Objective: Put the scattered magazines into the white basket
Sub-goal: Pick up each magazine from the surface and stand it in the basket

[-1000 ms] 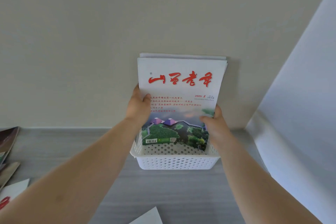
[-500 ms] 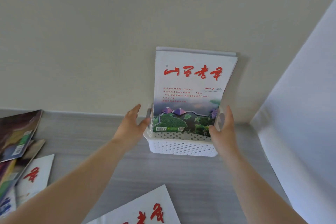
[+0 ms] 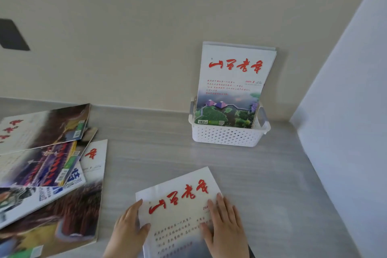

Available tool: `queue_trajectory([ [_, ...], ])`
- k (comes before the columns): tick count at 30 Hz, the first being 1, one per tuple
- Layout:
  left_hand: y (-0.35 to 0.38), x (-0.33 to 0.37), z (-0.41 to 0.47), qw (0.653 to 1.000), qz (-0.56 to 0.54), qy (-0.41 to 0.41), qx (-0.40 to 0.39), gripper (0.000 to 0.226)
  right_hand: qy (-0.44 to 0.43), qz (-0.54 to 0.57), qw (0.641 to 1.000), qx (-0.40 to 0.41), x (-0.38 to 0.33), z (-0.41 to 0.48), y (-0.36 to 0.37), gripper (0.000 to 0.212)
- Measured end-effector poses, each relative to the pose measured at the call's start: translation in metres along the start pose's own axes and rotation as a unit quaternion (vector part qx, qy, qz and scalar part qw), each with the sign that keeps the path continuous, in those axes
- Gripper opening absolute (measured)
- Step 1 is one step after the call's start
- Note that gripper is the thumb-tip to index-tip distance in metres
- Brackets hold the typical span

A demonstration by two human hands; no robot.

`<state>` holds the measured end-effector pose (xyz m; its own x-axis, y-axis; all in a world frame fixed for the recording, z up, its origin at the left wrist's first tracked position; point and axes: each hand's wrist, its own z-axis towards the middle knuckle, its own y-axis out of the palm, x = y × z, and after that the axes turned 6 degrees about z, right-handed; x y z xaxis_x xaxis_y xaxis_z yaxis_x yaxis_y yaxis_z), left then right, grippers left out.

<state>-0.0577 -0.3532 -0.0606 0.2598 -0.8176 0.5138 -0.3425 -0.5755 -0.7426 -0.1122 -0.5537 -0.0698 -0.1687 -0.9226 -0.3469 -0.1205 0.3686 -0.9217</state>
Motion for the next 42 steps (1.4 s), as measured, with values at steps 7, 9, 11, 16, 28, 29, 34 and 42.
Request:
queue_trajectory([
  [7,-0.006,0.011,-0.001,0.915,-0.389,-0.097,0.035,0.057,0.045,-0.006,0.999,0.008,-0.001,0.0,0.004,0.064],
  [9,-0.009,0.012,0.002,0.885,-0.449,-0.122,0.019,0.053,0.034,-0.018,0.999,0.025,0.009,0.006,0.016,0.06],
  [11,-0.012,0.013,0.003,0.86,-0.49,-0.141,-0.002,0.038,0.038,-0.01,0.999,0.015,0.013,0.008,0.022,0.062],
  [16,-0.015,0.025,0.003,0.908,-0.397,-0.12,-0.067,0.021,0.039,-0.005,0.999,0.024,0.007,0.008,0.022,0.063],
  [28,-0.054,0.088,-0.027,0.934,-0.326,0.121,-0.086,0.025,0.158,0.471,0.86,0.116,0.013,0.004,-0.021,0.065],
  [29,-0.059,0.093,-0.027,0.927,-0.342,0.131,-0.079,0.025,0.166,0.528,0.826,0.104,0.015,0.006,-0.03,0.055],
  [34,-0.087,0.112,-0.022,0.918,-0.358,0.168,-0.017,0.018,0.145,0.564,0.811,0.06,0.029,0.014,-0.078,0.014],
  [42,-0.135,0.183,-0.002,0.895,-0.311,0.289,0.137,0.035,0.018,0.501,0.847,0.176,0.028,0.056,-0.166,0.038],
])
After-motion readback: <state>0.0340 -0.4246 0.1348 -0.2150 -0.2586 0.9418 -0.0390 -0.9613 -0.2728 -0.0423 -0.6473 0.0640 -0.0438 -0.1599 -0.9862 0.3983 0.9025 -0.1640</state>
